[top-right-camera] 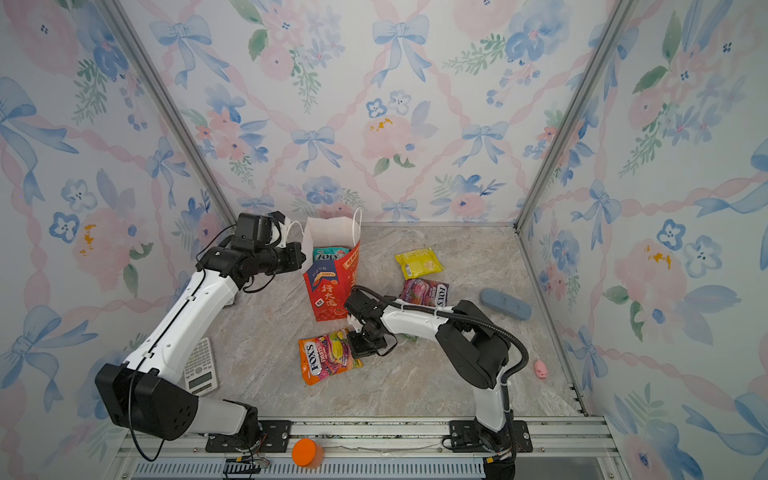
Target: Place the snacks into the paper bag
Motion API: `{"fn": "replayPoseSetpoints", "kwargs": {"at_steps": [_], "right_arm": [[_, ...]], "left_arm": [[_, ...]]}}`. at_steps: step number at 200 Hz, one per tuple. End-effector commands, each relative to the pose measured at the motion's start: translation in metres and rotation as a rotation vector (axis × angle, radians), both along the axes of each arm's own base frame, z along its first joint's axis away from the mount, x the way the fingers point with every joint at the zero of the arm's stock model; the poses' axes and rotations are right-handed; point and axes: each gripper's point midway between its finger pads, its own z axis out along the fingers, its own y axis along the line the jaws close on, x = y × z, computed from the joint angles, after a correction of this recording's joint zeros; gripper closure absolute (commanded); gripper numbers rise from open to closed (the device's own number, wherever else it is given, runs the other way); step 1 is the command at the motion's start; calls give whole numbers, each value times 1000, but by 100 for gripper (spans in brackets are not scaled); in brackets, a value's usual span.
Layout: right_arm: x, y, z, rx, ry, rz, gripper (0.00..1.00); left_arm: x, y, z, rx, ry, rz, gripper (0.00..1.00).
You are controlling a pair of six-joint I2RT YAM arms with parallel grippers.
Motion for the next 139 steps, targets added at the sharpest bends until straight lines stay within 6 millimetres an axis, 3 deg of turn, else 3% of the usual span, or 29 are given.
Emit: {"fn": "replayPoseSetpoints", "kwargs": {"at_steps": [1, 29, 92, 139], "right_arm": [[-2, 3, -3, -11, 0, 16, 100], [4, -9, 2, -56, -49, 26, 100], [42, -72, 16, -199, -162, 22, 100], [79, -92, 33, -255, -255, 71, 100]], "left_arm": [[-10, -1, -12, 4, 51, -3, 100], [-11, 0, -13, 6, 52, -1, 100], [-10, -1, -14, 7, 57, -4, 100], [-10, -1, -14, 3, 56, -5, 100]]}}
